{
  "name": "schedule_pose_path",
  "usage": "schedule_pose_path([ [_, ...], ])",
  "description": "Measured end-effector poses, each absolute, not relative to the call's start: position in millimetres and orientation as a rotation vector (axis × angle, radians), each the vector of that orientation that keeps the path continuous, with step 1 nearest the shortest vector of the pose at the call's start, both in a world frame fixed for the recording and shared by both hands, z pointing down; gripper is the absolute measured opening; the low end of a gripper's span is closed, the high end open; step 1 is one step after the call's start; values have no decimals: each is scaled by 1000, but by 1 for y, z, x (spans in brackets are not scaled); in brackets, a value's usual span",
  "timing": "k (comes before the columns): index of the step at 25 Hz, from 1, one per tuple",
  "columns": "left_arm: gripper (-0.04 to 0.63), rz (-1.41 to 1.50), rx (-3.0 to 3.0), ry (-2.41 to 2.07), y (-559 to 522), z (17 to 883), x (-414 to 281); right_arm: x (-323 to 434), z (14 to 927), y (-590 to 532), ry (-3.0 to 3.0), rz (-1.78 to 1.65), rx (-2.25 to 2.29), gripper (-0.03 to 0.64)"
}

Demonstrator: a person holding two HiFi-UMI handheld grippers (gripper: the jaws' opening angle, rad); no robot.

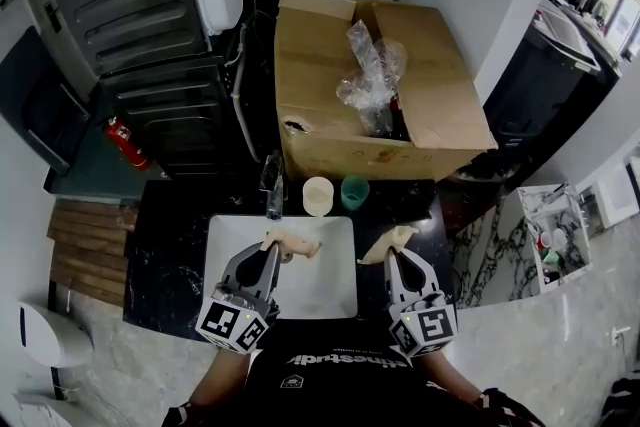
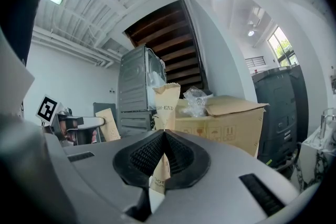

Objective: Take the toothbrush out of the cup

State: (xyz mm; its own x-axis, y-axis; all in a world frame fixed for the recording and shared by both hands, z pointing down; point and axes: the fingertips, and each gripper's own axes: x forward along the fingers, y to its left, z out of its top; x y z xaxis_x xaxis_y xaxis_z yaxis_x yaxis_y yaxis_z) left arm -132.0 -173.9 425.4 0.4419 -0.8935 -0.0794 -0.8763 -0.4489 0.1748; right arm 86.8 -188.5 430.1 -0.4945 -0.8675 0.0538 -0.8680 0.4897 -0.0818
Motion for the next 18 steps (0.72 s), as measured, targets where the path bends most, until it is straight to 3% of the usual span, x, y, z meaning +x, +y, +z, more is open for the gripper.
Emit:
schedule_pose_path([
  [18,14,-260,2501,-1588,-178,436,-138,89,437,-185,-2669,148,1584,37],
])
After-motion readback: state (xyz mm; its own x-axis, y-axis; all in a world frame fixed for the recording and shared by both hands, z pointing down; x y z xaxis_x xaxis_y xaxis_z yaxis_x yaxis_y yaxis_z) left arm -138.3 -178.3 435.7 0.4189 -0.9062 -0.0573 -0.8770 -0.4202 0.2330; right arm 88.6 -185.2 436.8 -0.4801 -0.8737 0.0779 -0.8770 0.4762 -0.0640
